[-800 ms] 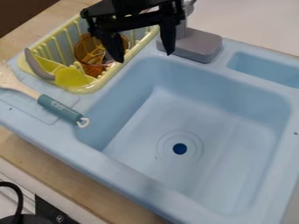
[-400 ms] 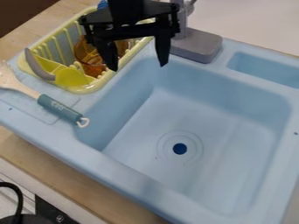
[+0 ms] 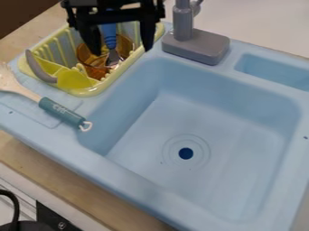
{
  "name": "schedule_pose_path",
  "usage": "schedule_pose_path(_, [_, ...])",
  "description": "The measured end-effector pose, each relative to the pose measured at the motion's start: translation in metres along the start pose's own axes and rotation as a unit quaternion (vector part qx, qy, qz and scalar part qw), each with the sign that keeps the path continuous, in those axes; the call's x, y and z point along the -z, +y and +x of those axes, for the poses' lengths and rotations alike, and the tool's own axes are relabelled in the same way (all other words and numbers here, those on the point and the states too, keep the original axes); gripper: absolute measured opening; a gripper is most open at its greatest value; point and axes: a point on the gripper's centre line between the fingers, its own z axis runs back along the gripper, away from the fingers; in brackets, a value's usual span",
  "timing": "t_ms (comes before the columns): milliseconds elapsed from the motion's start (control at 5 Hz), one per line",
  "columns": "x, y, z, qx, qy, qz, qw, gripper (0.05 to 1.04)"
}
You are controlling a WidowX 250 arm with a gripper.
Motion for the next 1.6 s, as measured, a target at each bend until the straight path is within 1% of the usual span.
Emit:
schedule_pose_path(200, [-0.007,0.015,0.016,-0.024,-0.018,0.01,0.9995,1.0])
schedule_pose_path(400, [-0.001,0.031,0.033,-0.056,-0.017,0.027,0.9979,1.0])
schedule_pose_path(600, [0.008,0.044,0.044,-0.081,-0.013,0.038,0.9959,1.0])
schedule_pose_path(800, [0.017,0.055,0.05,-0.101,-0.007,0.043,0.994,1.0])
schedule_pose_path(1000, [0.029,0.062,0.057,-0.115,-0.005,0.031,0.9928,1.0])
schedule_pose_path(1200, [0.041,0.065,0.063,-0.122,-0.003,0.013,0.9925,1.0])
schedule_pose_path(1600, [0.051,0.065,0.069,-0.118,-0.014,0.011,0.9929,1.0])
